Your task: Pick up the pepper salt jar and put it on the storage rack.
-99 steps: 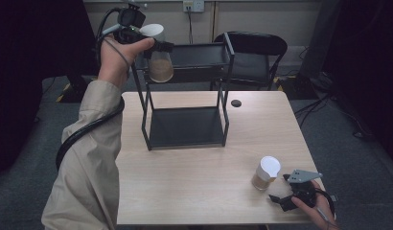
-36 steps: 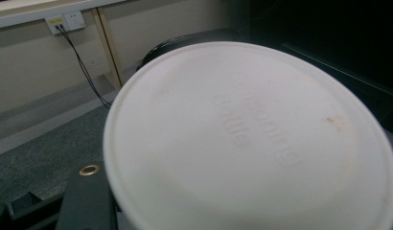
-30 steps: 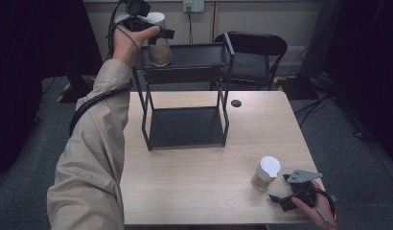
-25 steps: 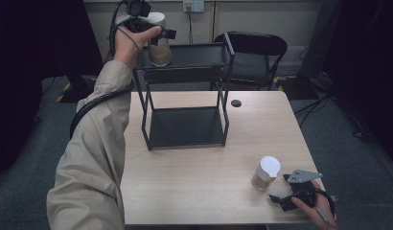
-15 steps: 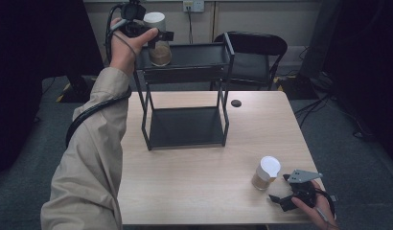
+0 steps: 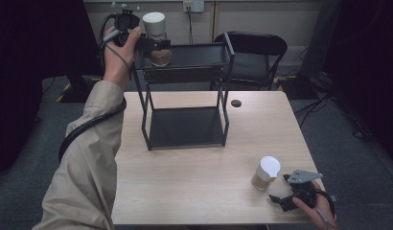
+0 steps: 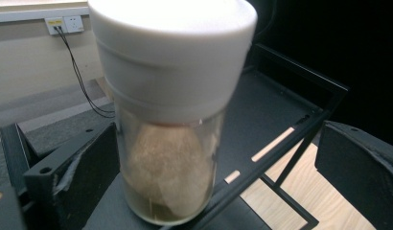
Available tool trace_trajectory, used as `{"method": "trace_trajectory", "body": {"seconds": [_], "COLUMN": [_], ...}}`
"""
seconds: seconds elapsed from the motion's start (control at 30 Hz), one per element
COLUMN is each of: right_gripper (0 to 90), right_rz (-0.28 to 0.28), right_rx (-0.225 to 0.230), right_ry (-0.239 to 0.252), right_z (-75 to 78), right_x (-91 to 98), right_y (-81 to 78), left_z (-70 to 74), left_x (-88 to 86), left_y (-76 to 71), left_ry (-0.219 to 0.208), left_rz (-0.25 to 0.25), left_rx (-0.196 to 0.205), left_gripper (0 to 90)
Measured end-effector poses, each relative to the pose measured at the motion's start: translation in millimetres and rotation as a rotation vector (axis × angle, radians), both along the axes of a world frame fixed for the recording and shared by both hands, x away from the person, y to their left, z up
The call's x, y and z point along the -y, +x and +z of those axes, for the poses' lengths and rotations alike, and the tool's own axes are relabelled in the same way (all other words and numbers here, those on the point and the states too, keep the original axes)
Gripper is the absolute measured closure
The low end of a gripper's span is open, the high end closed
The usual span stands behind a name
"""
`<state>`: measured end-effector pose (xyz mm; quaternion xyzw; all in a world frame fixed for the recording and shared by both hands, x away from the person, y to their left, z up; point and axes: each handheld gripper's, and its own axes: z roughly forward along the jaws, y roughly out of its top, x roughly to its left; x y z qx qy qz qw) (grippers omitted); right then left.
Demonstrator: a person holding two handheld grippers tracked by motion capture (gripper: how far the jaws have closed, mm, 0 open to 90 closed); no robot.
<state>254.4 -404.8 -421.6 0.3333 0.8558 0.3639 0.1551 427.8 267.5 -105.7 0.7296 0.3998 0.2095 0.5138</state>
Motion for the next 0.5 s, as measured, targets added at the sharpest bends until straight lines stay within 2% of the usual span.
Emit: {"method": "trace_trajectory", "body": {"seconds": [0.5], "right_gripper": [0.0], "right_rz": [0.0], "right_rx": [-0.001], "right_ry": [0.0], "right_z": [0.0], "right_x": [-0.1], "right_y": [-0.7], "left_z": [-20.7], "left_x": [-2.9], "left_y": [-14.4], "left_ry": [-0.021], "left_rz": [-0.043], "left_rx": [0.002], "left_gripper": [0.7]}}
